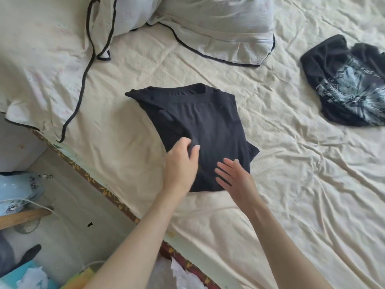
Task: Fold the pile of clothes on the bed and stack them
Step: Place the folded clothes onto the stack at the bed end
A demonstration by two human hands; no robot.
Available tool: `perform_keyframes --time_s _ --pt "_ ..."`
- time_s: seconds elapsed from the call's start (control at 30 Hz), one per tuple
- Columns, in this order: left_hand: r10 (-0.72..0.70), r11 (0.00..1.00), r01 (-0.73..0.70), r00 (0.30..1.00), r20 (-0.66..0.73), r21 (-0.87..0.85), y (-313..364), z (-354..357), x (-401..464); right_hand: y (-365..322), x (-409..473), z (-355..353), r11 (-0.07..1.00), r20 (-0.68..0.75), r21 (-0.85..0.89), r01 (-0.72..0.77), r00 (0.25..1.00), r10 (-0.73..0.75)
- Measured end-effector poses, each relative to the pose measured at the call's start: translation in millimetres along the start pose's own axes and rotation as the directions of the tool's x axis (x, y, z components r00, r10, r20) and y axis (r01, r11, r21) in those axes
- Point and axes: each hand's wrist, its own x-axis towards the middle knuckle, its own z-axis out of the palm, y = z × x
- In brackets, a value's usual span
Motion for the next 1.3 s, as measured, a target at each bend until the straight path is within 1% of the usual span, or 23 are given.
perform_keyframes --time_s 0.03,0.07,0.1,0.17,0.2,0.23,0.33,0.4,0.47,0.5,0.57,0.6,0.67,0.73,0.8,0.83,0.9,0.93,1.0,1.07,1.17,1.23,1.3 --pt "0.06 0.998 -0.06 0.997 0.048 0.008 13 17 -3 -6 1 -9 0.997 -0.01 0.071 0.004 1.0 -0.003" --pt "0.114 0.993 -0.115 0.985 0.126 0.008 24 33 -7 -11 1 -17 0.993 -0.023 0.116 0.009 1.0 -0.007" --pt "0.166 0.985 -0.171 0.959 0.23 0.003 31 48 -12 -15 1 -24 0.989 -0.033 0.147 0.014 0.999 -0.01" --pt "0.249 0.96 -0.278 0.863 0.439 0.002 34 71 -25 -15 0 -38 0.986 -0.047 0.162 0.022 0.999 -0.015" --pt "0.268 0.947 -0.32 0.829 0.49 0.022 29 76 -30 -14 0 -43 0.989 -0.059 0.145 0.022 0.998 -0.014" --pt "0.273 0.938 -0.343 0.828 0.489 0.058 21 77 -34 -12 1 -47 0.993 -0.079 0.114 0.02 0.997 -0.011" --pt "0.21 0.914 -0.318 0.903 0.374 0.253 -14 68 -40 -10 8 -50 1.0 -0.147 -0.01 -0.018 0.989 0.016" --pt "0.15 0.867 -0.303 0.915 0.374 0.395 -38 60 -43 -12 15 -44 0.996 -0.207 -0.087 -0.036 0.978 0.017" --pt "0.117 0.81 -0.325 0.905 0.409 0.488 -51 57 -44 -14 23 -37 0.986 -0.257 -0.161 -0.034 0.966 -0.009" --pt "0.132 0.795 -0.346 0.9 0.415 0.498 -51 56 -44 -16 25 -34 0.982 -0.283 -0.185 -0.028 0.959 -0.026" --pt "0.243 0.79 -0.4 0.9 0.362 0.465 -51 59 -41 -16 26 -35 0.974 -0.343 -0.225 0.0 0.936 -0.079" --pt "0.296 0.779 -0.434 0.891 0.345 0.452 -51 61 -39 -15 23 -38 0.972 -0.372 -0.236 0.012 0.923 -0.102" --pt "0.364 0.748 -0.506 0.854 0.373 0.43 -49 63 -37 -10 16 -46 0.973 -0.416 -0.231 0.02 0.902 -0.117" --pt "0.384 0.724 -0.566 0.805 0.452 0.394 -52 63 -41 -2 9 -55 0.983 -0.443 -0.184 0.018 0.891 -0.099" --pt "0.348 0.722 -0.582 0.772 0.531 0.373 -58 60 -45 5 6 -59 0.997 -0.468 -0.083 0.008 0.882 -0.046" --pt "0.342 0.735 -0.582 0.761 0.552 0.347 -61 57 -44 7 5 -59 1.0 -0.486 -0.029 0.001 0.874 -0.015" --pt "0.374 0.766 -0.582 0.749 0.546 0.274 -64 52 -34 14 0 -53 0.999 -0.5 0.034 -0.035 0.865 0.047" --pt "0.393 0.766 -0.588 0.749 0.533 0.262 -65 49 -25 20 -2 -50 0.997 -0.479 0.044 -0.058 0.875 0.072" --pt "0.415 0.746 -0.597 0.763 0.495 0.295 -64 45 2 31 -6 -37 0.991 -0.382 0.078 -0.11 0.915 0.132" --pt "0.374 0.735 -0.573 0.788 0.489 0.362 -62 43 38 37 -7 -23 0.977 -0.311 0.153 -0.15 0.931 0.192" --pt "0.291 0.693 -0.548 0.807 0.514 0.468 -59 45 102 40 -1 -8 0.938 -0.327 0.329 -0.111 0.918 0.224" --pt "0.287 0.652 -0.562 0.804 0.521 0.509 -54 47 141 40 4 0 0.92 -0.353 0.384 -0.077 0.909 0.224" --pt "0.298 0.639 -0.566 0.806 0.511 0.521 -45 52 174 43 8 6 0.896 -0.375 0.442 -0.045 0.898 0.231"
